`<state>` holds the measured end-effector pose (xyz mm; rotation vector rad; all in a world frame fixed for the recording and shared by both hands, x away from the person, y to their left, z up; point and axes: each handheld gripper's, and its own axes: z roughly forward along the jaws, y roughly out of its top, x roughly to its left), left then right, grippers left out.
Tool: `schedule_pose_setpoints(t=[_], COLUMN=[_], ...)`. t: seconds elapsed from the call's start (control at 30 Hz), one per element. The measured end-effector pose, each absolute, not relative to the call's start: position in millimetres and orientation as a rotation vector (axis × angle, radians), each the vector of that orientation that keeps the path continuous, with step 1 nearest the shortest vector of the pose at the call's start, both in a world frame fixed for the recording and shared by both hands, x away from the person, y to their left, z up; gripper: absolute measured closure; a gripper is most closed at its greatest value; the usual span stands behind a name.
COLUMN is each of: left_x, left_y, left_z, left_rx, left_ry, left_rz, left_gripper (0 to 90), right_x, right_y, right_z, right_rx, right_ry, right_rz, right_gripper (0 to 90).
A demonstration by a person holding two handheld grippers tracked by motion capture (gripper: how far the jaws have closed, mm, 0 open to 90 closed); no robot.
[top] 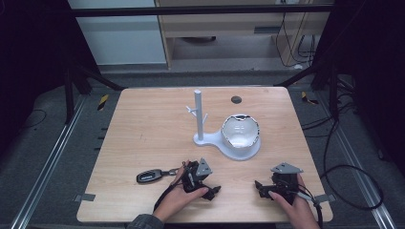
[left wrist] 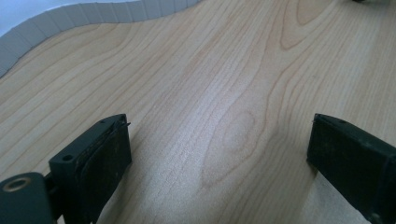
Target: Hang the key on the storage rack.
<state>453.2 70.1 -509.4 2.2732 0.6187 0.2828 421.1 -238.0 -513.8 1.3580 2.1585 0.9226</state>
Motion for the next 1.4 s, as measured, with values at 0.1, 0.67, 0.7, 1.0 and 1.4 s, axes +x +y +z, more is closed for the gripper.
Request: schedule_pose_setpoints(t=[0.1,0.67,0.7,1.0,1.4], left_x=[452.9,453.7,454.4,455.3,468.9], left_y=[71.3,106.8,111.5,128.0,143.1], left_z=[-509.3,-477.5,-475.5,-464.1,-433.7], left_rx=[2.279,2.244,2.238,2.286,2.503], left_ry=[0.602,0.616,0.626,0.595,0.612], left_rz=[0.275,0.332,0.333,0.370,0.424], left_gripper=[5.6,5.3,5.0,6.9,5.7], right_x=[421.0,420.8,420.6,420.4,424.7], right_y=[-237.9,-237.7,-237.6,-237.6,-238.5], right_z=[-513.8,-513.8,-513.8,-513.9,-513.8], right_rx=[1.360,1.363,1.366,1.363,1.362], right_ry=[2.158,2.154,2.153,2.152,2.159], right_rz=[0.922,0.919,0.920,0.916,0.924], right_gripper=[0.4,0.4,0.4,0.4,0.4])
